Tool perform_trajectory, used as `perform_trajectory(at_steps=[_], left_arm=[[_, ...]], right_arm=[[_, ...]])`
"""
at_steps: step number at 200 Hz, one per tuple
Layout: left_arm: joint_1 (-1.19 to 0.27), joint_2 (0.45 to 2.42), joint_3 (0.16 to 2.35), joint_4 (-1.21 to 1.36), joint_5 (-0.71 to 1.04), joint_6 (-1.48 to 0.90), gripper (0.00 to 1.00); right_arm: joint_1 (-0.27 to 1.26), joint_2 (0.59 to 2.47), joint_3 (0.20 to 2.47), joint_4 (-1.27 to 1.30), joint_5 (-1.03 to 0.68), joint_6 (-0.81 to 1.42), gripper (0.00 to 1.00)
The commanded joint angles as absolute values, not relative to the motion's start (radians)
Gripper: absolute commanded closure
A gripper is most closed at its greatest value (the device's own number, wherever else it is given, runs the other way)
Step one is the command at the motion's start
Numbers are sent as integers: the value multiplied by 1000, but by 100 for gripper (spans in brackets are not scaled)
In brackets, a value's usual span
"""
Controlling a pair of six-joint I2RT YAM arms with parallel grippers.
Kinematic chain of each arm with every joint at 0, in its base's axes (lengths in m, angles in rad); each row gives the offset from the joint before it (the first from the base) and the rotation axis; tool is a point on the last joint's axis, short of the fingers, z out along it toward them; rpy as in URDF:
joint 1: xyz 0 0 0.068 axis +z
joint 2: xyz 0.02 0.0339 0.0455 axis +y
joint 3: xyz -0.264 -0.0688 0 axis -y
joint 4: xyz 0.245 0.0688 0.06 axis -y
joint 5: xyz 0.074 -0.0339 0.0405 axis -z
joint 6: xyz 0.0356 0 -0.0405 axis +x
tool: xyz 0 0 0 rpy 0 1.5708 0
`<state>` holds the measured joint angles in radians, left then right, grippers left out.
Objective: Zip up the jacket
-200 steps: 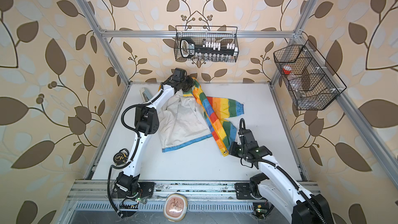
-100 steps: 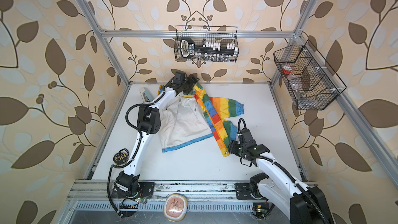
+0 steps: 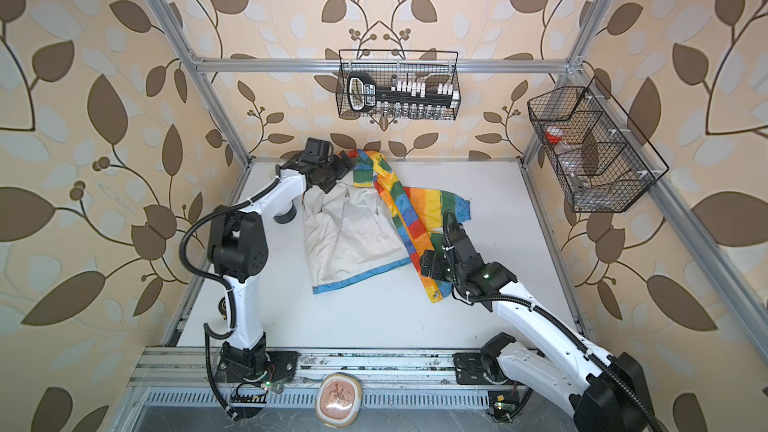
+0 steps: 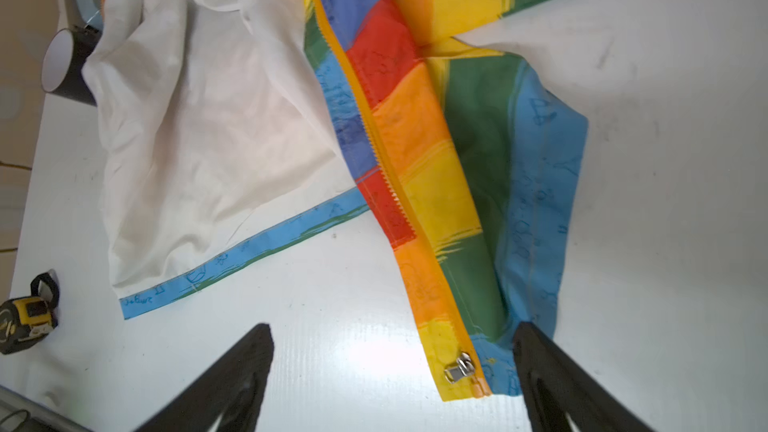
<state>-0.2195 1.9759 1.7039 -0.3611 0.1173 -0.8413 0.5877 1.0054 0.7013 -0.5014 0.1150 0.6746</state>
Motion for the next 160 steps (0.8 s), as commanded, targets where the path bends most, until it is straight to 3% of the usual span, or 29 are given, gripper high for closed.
perform_trajectory(at_steps=[1, 49, 89, 160], left_arm=[[-171, 1832, 1632, -433, 72, -749, 1], [1, 1640, 1485, -555, 120, -621, 1], [124, 1702, 1569, -700, 247, -516, 4], [191, 1921, 1750, -763, 324, -465, 11]], right_arm=[[678, 1085, 783, -499, 185, 666, 10], [911, 1354, 1011, -456, 271, 646, 21], [1012, 1633, 1217, -441, 247, 619, 29], [1089, 1954, 1532, -513, 263, 609, 18]])
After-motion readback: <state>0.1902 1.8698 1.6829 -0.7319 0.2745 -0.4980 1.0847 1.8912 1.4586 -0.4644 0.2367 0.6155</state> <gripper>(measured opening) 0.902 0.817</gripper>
